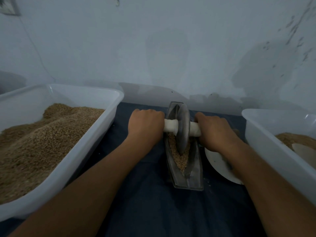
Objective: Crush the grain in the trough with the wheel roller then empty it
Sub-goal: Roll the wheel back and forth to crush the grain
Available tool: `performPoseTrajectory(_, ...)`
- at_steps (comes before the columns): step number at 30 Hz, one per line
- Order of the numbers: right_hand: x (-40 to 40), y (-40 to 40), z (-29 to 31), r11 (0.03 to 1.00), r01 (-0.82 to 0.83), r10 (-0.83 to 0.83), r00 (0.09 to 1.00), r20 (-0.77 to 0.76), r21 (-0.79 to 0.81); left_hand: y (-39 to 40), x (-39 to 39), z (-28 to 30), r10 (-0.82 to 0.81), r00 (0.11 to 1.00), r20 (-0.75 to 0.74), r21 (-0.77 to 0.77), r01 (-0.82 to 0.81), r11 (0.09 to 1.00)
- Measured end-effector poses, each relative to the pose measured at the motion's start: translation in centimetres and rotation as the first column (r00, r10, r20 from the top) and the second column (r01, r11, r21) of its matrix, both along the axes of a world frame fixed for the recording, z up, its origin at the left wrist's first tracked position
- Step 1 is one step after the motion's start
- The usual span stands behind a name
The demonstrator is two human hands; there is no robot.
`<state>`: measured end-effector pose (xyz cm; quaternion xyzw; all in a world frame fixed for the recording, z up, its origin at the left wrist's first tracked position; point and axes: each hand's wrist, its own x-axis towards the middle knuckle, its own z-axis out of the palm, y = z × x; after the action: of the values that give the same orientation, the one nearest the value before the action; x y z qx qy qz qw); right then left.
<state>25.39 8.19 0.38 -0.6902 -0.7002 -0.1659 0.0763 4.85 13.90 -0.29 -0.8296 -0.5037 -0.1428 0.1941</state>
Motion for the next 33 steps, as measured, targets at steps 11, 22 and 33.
performPoseTrajectory(11, 0.1, 0.3, -0.2, 0.997, 0.004, -0.006, 1.000, 0.022, 0.077, 0.5, 0.0, -0.6, -0.020, 0.999, 0.033, 0.073, 0.017, 0.997)
performPoseTrajectory(22, 0.4, 0.3, -0.2, 0.996, -0.045, 0.044, 0.999, 0.014, 0.081, 0.7, 0.0, -0.6, -0.028, 0.999, 0.037, 0.097, 0.025, 0.995)
performPoseTrajectory(33, 0.5, 0.9, -0.5, 0.988, -0.055, 0.050, 0.998, 0.039, 0.141, 1.4, 0.0, -0.9, -0.002, 1.000, 0.024, 0.083, 0.000, 0.997)
